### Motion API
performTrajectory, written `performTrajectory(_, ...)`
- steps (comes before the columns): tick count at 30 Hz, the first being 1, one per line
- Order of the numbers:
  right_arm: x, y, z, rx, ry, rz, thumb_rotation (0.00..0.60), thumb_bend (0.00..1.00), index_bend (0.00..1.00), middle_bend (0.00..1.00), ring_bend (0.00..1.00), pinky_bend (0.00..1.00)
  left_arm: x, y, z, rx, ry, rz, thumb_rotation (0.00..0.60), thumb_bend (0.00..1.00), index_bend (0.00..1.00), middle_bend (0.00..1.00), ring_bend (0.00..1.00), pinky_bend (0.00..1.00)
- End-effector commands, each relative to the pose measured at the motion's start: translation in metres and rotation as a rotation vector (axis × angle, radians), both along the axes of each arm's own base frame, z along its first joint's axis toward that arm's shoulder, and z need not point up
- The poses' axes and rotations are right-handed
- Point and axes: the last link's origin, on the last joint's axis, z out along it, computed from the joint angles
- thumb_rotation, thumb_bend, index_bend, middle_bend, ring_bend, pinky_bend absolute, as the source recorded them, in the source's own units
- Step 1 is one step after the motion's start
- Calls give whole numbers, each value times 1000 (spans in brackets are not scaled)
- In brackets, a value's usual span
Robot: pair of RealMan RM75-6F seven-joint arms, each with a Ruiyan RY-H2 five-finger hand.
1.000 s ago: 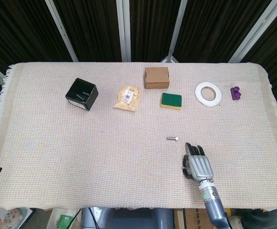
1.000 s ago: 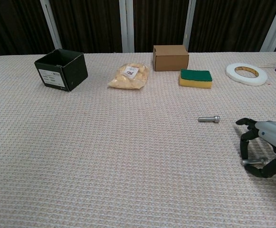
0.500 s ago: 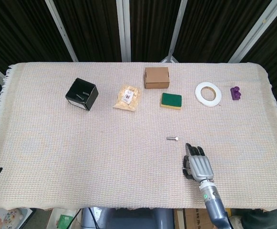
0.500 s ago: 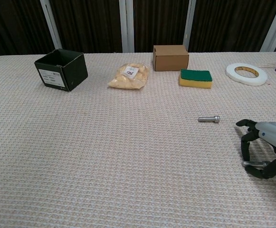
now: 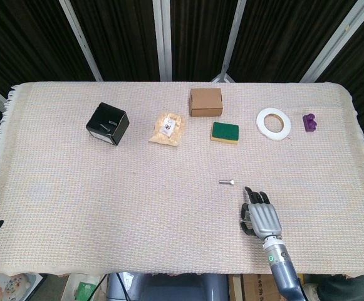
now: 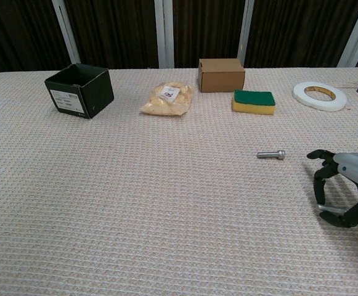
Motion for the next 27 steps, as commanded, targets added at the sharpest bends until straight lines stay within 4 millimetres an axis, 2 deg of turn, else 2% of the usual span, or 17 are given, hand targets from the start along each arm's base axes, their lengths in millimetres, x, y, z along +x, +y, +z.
performTrajectory(1, 2, 0, 2, 0, -17, -1, 600, 368, 638, 46, 115, 86, 0, 0, 0, 0, 0, 0, 600, 122, 49, 40, 0, 154)
performTrajectory(27, 0, -10, 21, -23, -121, -61, 600, 369, 638, 46, 121, 87, 1, 0, -1, -2, 4, 0, 600, 122, 50, 40, 0, 154)
